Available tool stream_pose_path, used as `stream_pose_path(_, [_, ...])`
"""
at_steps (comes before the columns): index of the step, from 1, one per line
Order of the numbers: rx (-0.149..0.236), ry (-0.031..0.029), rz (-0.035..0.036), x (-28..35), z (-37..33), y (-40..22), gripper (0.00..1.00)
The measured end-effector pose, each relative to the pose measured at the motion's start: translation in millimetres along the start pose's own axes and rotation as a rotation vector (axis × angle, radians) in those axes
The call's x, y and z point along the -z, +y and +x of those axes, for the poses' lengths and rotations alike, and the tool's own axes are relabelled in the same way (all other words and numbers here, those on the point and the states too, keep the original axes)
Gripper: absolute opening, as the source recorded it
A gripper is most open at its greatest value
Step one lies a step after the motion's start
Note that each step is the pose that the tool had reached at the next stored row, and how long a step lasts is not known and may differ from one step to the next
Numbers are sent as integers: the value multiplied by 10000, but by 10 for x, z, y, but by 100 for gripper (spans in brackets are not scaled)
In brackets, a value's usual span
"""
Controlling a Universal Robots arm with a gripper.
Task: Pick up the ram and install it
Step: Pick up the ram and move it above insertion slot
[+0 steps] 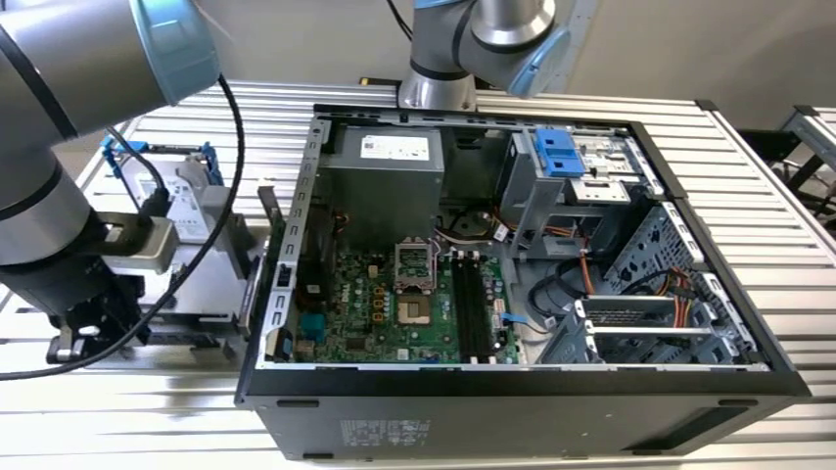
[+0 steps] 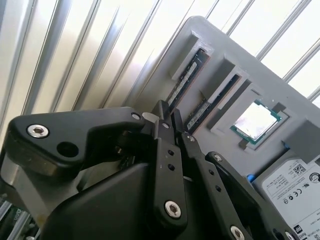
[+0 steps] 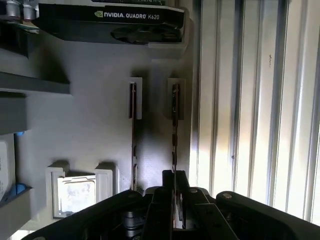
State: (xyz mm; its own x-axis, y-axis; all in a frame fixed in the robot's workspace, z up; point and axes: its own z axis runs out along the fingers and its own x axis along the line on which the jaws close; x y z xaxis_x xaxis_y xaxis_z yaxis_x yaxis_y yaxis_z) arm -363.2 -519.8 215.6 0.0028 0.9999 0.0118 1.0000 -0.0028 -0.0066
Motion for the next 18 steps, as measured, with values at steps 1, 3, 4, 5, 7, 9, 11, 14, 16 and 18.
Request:
stream_pose_path(1, [0,-1,1,11,0,0,0])
stream_pose_path(3, [0,-1,1,33,0,0,0])
stream_pose_path(4, [1,-1,0,44,0,0,0])
stream_pose_path(5, [2,-3,1,56,0,1,0])
stream_pose_path(7, [2,-3,1,75,0,0,0])
stream_pose_path(9, [1,-2,1,91,1,0,0])
stream_pose_path(11, [-1,-2,1,112,2,-1,0])
stream_pose_path(14, [-1,-2,1,152,2,-1,0])
stream_pose_path(16, [0,-2,1,184,2,-1,0])
stream_pose_path(18, [1,-2,1,215,2,-1,0])
